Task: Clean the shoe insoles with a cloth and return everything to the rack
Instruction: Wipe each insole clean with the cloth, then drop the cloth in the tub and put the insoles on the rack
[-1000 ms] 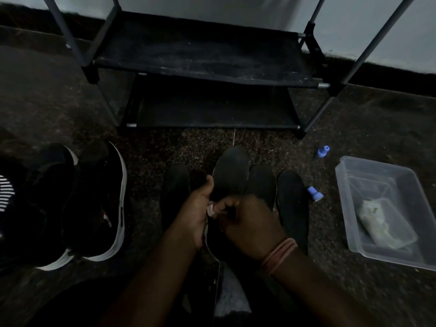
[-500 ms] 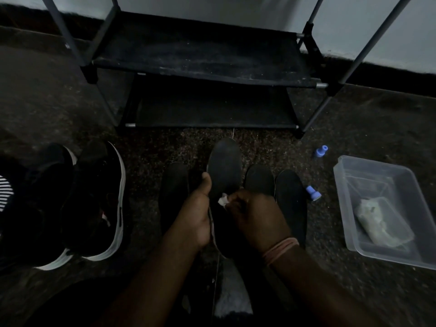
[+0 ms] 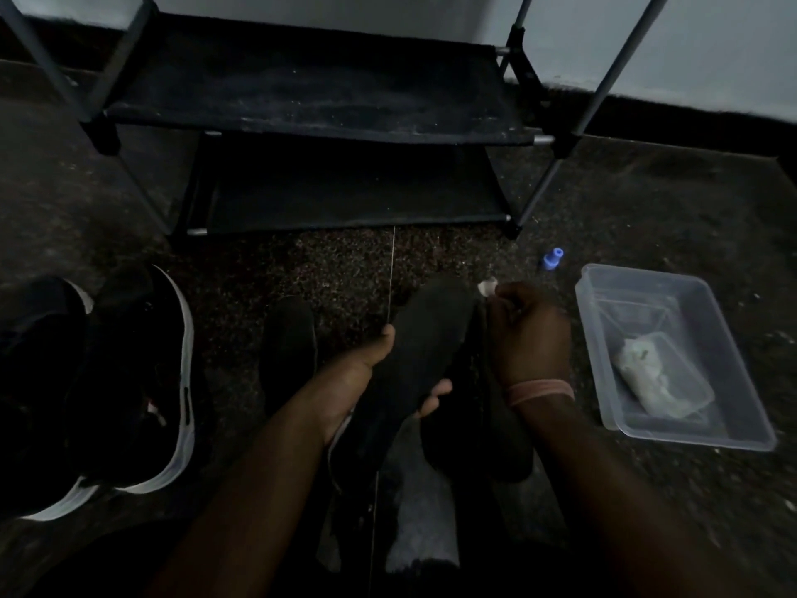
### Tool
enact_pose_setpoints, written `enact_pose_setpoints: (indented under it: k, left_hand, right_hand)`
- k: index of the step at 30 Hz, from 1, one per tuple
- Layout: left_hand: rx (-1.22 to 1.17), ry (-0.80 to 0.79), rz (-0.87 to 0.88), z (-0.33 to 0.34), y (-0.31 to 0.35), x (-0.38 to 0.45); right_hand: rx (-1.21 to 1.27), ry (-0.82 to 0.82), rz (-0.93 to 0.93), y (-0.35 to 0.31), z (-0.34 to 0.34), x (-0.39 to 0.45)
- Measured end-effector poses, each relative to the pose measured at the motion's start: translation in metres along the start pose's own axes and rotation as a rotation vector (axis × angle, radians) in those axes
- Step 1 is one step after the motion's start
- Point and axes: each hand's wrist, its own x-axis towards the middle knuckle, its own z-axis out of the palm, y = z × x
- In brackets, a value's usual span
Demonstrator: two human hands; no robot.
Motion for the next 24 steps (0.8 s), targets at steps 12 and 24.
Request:
enact_pose_setpoints:
  k: [12, 24]
  left_hand:
    - [0.007, 0.319, 0.058, -0.02, -0.004, 0.016]
    - [0.095, 0.392, 0.212, -0.014, -0.016, 0.022]
  right_hand:
    - [0.982, -0.522, 0.837, -0.002, -0.006, 0.007]
    - [0.322, 0.092, 0.596, 0.069, -0.094, 0.059]
